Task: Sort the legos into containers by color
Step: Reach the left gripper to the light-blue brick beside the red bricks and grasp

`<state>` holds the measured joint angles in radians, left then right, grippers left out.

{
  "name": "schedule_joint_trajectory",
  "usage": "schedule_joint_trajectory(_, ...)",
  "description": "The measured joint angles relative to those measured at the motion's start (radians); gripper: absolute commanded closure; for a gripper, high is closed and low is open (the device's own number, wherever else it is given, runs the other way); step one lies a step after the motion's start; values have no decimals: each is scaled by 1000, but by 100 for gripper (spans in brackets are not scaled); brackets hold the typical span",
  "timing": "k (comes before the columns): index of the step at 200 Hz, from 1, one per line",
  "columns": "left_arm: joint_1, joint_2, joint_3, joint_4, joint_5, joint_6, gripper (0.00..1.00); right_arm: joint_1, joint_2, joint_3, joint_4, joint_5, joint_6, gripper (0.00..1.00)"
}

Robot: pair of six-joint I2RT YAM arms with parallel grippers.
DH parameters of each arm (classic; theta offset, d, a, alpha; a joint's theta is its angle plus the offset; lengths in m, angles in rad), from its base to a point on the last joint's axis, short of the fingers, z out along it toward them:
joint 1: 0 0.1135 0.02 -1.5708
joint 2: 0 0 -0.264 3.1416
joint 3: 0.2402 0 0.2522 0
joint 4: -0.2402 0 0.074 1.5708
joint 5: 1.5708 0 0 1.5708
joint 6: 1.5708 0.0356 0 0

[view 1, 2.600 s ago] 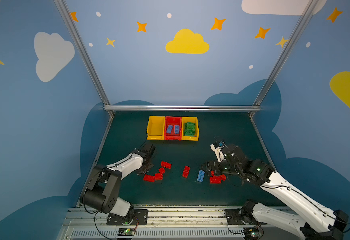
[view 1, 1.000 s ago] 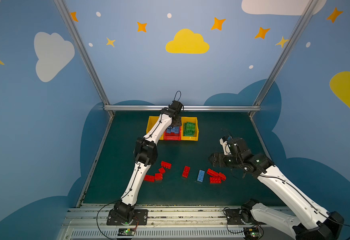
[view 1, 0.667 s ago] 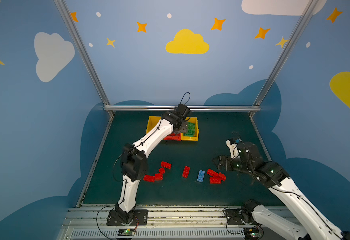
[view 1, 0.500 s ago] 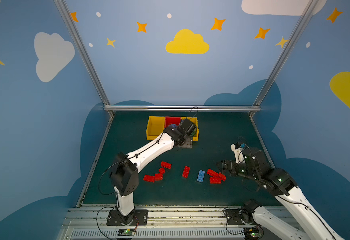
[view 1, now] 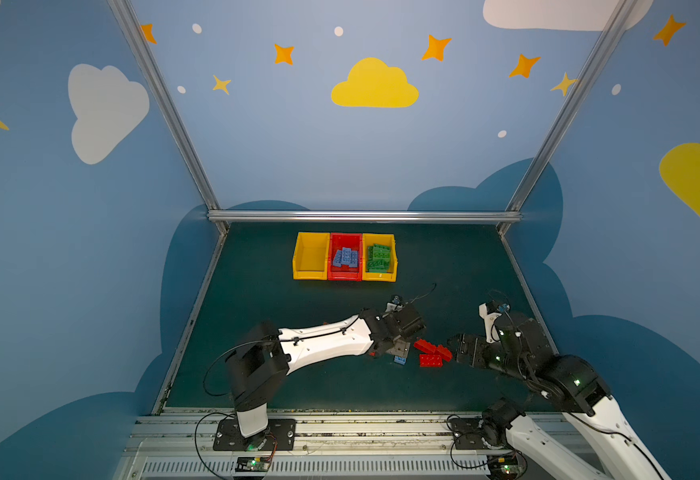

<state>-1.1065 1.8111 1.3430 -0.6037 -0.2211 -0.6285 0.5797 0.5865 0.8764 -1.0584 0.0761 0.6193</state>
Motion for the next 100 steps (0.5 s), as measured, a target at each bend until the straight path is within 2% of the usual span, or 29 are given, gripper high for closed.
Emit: schedule_joint_trajectory(100, -7, 127, 24, 53, 72, 0, 23, 0, -25, 0, -24, 13, 24, 3)
